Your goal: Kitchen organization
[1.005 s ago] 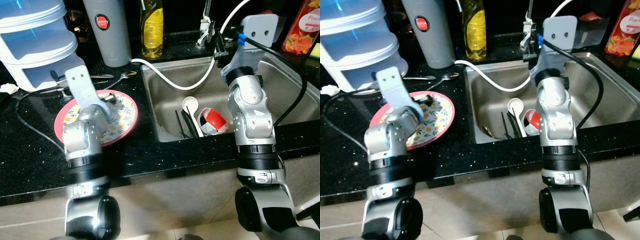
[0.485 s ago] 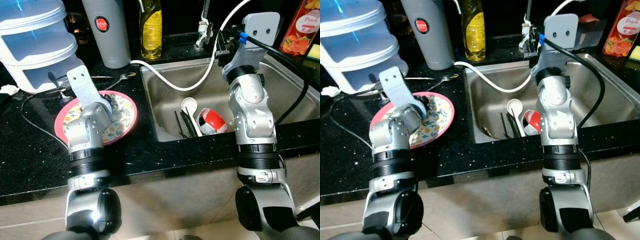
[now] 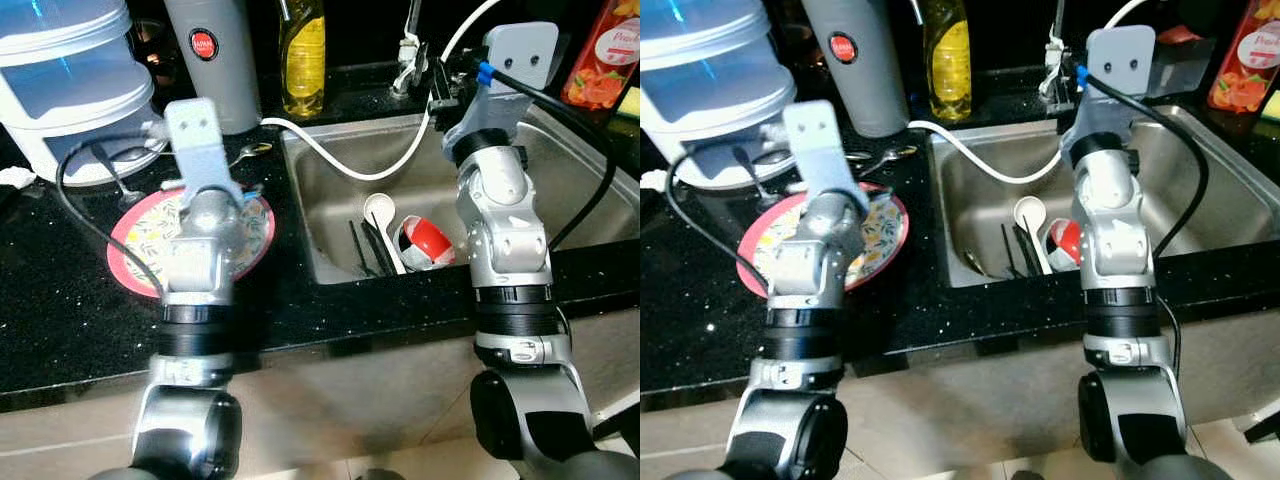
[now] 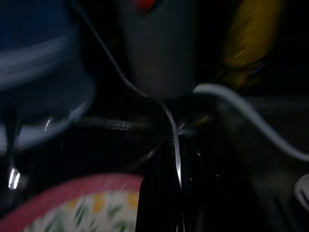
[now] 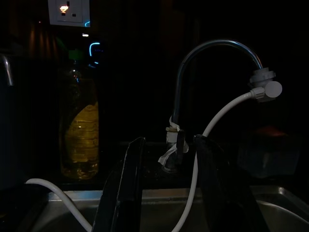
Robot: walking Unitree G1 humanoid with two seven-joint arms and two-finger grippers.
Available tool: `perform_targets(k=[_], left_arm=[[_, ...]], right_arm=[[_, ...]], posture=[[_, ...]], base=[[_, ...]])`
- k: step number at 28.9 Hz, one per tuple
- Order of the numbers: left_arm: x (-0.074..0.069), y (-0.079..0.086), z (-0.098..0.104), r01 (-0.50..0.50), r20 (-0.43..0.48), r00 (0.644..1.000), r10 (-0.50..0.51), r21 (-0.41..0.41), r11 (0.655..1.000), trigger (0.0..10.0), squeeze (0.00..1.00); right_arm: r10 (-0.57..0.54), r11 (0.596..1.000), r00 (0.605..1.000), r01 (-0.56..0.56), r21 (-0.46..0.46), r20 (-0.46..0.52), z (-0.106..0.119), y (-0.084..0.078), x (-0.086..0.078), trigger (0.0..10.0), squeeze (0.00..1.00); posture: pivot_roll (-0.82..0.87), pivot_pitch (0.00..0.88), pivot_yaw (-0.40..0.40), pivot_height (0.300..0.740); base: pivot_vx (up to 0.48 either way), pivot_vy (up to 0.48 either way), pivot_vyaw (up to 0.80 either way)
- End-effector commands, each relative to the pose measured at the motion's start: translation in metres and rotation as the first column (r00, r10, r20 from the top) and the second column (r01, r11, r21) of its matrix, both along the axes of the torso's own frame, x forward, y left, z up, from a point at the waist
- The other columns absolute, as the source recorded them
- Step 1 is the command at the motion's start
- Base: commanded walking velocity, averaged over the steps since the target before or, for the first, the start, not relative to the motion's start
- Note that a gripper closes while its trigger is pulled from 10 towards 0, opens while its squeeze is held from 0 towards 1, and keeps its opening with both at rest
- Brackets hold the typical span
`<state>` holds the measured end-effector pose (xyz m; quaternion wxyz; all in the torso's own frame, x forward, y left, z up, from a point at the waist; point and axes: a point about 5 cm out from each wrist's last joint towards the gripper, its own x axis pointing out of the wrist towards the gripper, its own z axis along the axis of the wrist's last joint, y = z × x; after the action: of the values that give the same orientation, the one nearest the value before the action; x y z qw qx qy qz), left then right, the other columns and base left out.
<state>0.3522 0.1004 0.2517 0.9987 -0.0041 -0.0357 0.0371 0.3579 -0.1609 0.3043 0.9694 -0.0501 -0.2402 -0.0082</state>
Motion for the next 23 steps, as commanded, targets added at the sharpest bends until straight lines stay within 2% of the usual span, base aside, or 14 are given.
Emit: perform_targets(k=[1,3,6,8,9,10,11,14,16,17,19,20,22,23], left_arm=[[-0.005,-0.011,0.011,0.069,0.089,0.993,-0.078,0.094,0.993,10.0,0.0],[-0.011,-0.039,0.008,0.292,0.051,0.952,-0.301,0.131,0.947,10.0,0.0],[-0.015,-0.05,0.004,0.398,0.015,0.915,-0.402,0.111,0.911,10.0,0.0],[-0.034,-0.077,-0.008,0.696,-0.092,0.714,-0.694,-0.014,0.718,10.0,0.0],[-0.034,-0.077,-0.008,0.696,-0.092,0.714,-0.694,-0.014,0.718,10.0,0.0],[-0.042,-0.085,-0.008,0.781,-0.091,0.612,-0.786,-0.088,0.618,10.0,0.0],[-0.042,-0.089,-0.009,0.81,-0.094,0.564,-0.821,-0.134,0.572,10.0,0.0],[-0.039,-0.089,-0.009,0.814,-0.092,0.553,-0.828,-0.152,0.561,10.0,0.0],[-0.033,-0.088,-0.012,0.805,-0.116,0.563,-0.818,-0.144,0.575,10.0,0.0],[-0.01,-0.079,-0.023,0.777,-0.19,0.607,-0.772,-0.066,0.627,10.0,0.0],[-0.01,-0.079,-0.023,0.777,-0.19,0.607,-0.772,-0.066,0.627,10.0,0.0],[0.002,-0.075,-0.024,0.765,-0.216,0.623,-0.752,-0.031,0.643,10.0,0.0],[0.002,-0.075,-0.024,0.765,-0.216,0.623,-0.752,-0.031,0.643,10.0,0.0],[0.012,-0.073,-0.026,0.762,-0.241,0.627,-0.741,-0.006,0.647,10.0,0.0]], right_arm=[[0.015,1.0,1.0,-0.015,0.003,0.007,0.002,0.003,0.001,10.0,0.0],[0.014,1.0,1.0,-0.014,0.003,0.007,0.002,0.003,0.002,10.0,0.0],[0.014,1.0,1.0,-0.014,0.002,0.008,0.003,0.003,0.002,10.0,0.0],[0.008,1.0,1.0,-0.008,-0.002,0.008,0.004,0.003,0.003,10.0,0.0],[0.008,1.0,1.0,-0.008,-0.002,0.008,0.004,0.003,0.003,10.0,0.0],[-0.018,1.0,1.0,0.018,-0.022,-0.005,0.003,0.001,0.004,10.0,0.0],[-0.044,0.999,0.999,0.044,-0.031,-0.014,0.002,-0.003,0.005,10.0,0.0],[-0.062,0.997,0.998,0.061,-0.037,-0.02,0.002,-0.006,0.006,10.0,0.0],[-0.086,0.995,0.996,0.085,-0.047,-0.025,0.002,-0.01,0.006,10.0,0.0],[-0.152,0.987,0.986,0.148,-0.066,-0.069,-0.002,-0.021,0.01,10.0,0.0],[-0.152,0.987,0.986,0.148,-0.066,-0.069,-0.002,-0.021,0.01,10.0,0.0],[-0.177,0.982,0.98,0.171,-0.077,-0.088,-0.004,-0.026,0.012,10.0,0.0],[-0.177,0.982,0.98,0.171,-0.077,-0.088,-0.004,-0.026,0.012,10.0,0.0],[-0.204,0.977,0.973,0.196,-0.08,-0.108,-0.007,-0.032,0.013,10.0,0.0]], posture=[[-0.02,0.0,0.04,0.74],[-0.02,0.0,0.039,0.74],[-0.02,0.0,0.039,0.74],[-0.02,0.0,0.039,0.74],[-0.02,0.0,0.039,0.74],[-0.03,0.0,0.04,0.74],[-0.03,0.0,0.045,0.74],[-0.03,0.0,0.045,0.74],[-0.03,0.0,0.047,0.74],[-0.04,0.0,0.057,0.74],[-0.04,0.0,0.057,0.74],[-0.05,0.0,0.063,0.74],[-0.05,0.0,0.063,0.74],[-0.06,0.0,0.069,0.74]], base=[[0.0,0.0,0.0],[0.0,0.0,0.0],[0.0,0.0,0.0],[0.0,0.0,0.0],[0.0,0.0,0.0],[0.0,0.0,0.0],[0.0,0.0,0.0],[0.0,0.0,0.0],[0.0,0.0,0.0],[0.0,0.0,0.0],[0.0,0.0,0.0],[0.0,0.0,0.0],[0.0,0.0,0.0],[0.0,0.0,0.0]])
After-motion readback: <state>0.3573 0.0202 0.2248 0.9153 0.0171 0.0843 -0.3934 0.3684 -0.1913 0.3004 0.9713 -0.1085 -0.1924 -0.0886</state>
